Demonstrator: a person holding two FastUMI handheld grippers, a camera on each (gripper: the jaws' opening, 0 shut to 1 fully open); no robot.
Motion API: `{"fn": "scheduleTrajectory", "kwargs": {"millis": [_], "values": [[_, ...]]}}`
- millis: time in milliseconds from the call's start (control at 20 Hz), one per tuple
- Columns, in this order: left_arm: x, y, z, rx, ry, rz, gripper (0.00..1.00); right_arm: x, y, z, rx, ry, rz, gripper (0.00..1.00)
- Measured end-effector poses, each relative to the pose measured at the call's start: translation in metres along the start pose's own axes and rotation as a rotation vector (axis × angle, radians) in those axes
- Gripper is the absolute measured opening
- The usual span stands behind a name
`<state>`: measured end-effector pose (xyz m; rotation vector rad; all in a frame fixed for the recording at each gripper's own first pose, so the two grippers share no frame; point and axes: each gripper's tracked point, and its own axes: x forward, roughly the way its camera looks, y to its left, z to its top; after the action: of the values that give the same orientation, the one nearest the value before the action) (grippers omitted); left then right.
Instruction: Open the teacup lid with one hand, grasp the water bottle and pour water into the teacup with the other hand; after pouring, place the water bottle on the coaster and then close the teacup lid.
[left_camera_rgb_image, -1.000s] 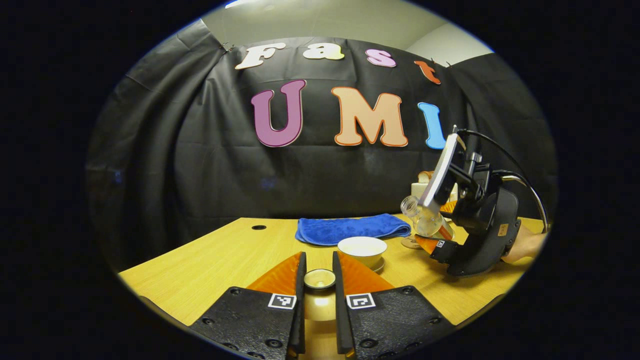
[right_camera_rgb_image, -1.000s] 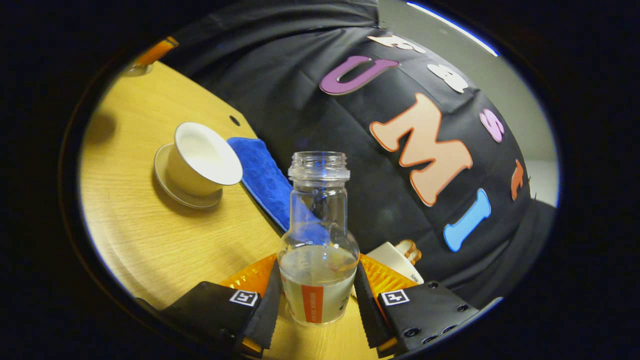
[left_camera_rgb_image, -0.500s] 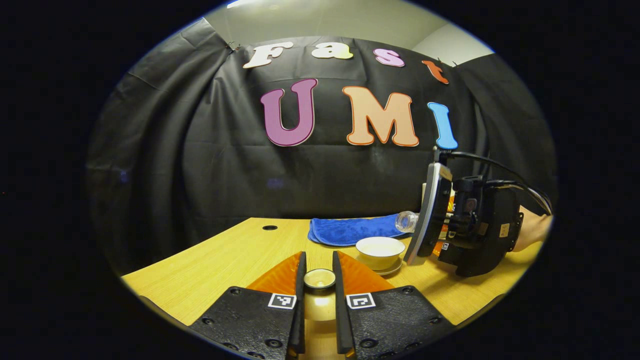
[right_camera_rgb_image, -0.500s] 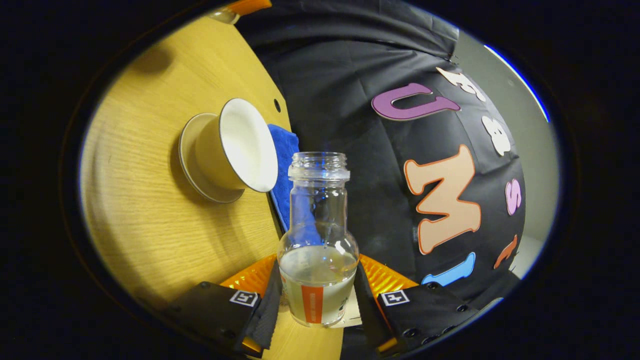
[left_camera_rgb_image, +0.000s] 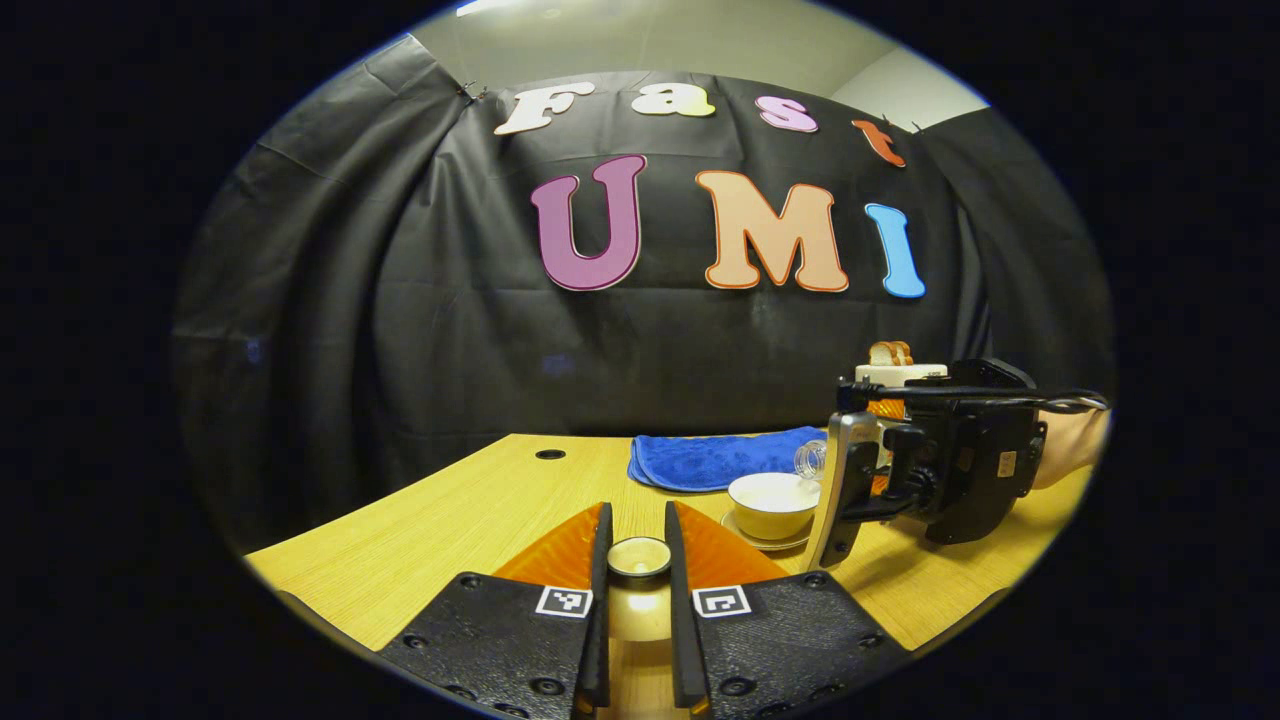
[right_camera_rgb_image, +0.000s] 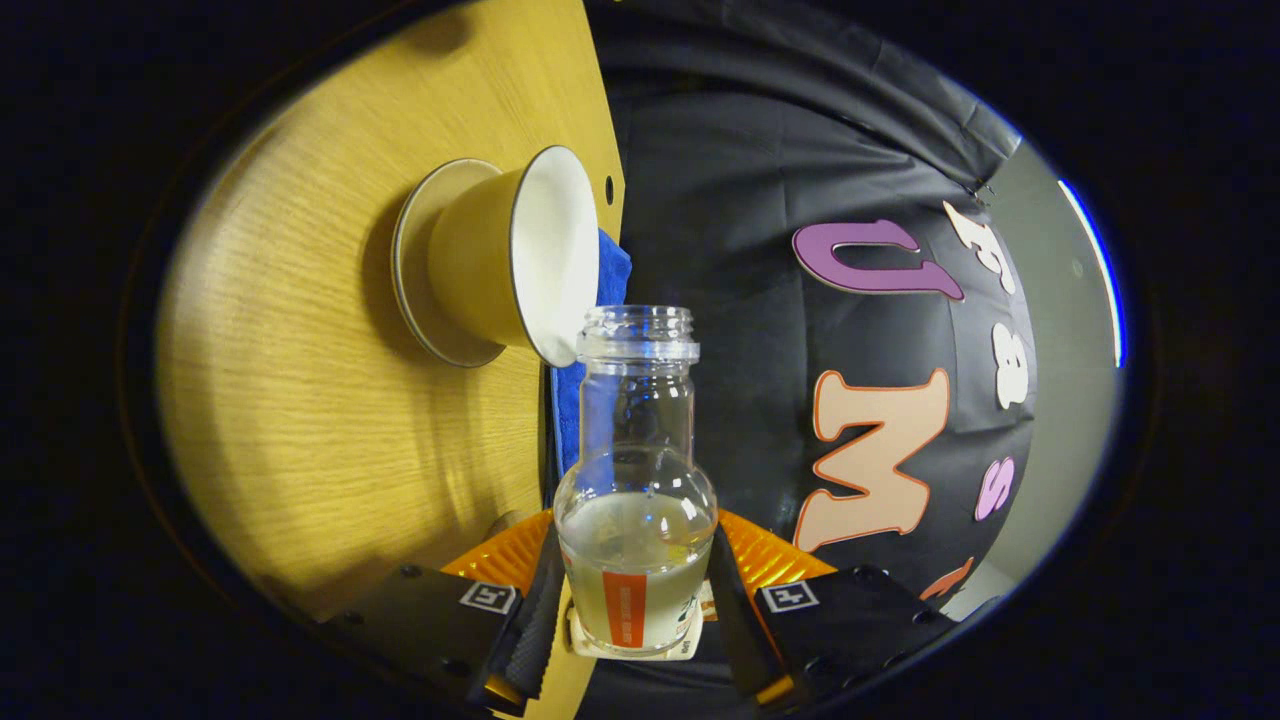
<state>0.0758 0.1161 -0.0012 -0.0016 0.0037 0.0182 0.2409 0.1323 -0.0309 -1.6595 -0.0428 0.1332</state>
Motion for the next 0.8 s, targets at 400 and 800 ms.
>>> {"fn": "scheduleTrajectory", "kwargs": {"millis": [400,800], "values": [[0.0,0.0,0.001,0.001,0.0,-0.001,0.22,0.0,-0.013,0.006,-0.183,-0.015,-0.037,0.73],[0.0,0.001,0.0,0.0,0.0,-0.005,0.22,-0.001,-0.021,0.01,-0.271,-0.023,-0.06,0.73]]}}
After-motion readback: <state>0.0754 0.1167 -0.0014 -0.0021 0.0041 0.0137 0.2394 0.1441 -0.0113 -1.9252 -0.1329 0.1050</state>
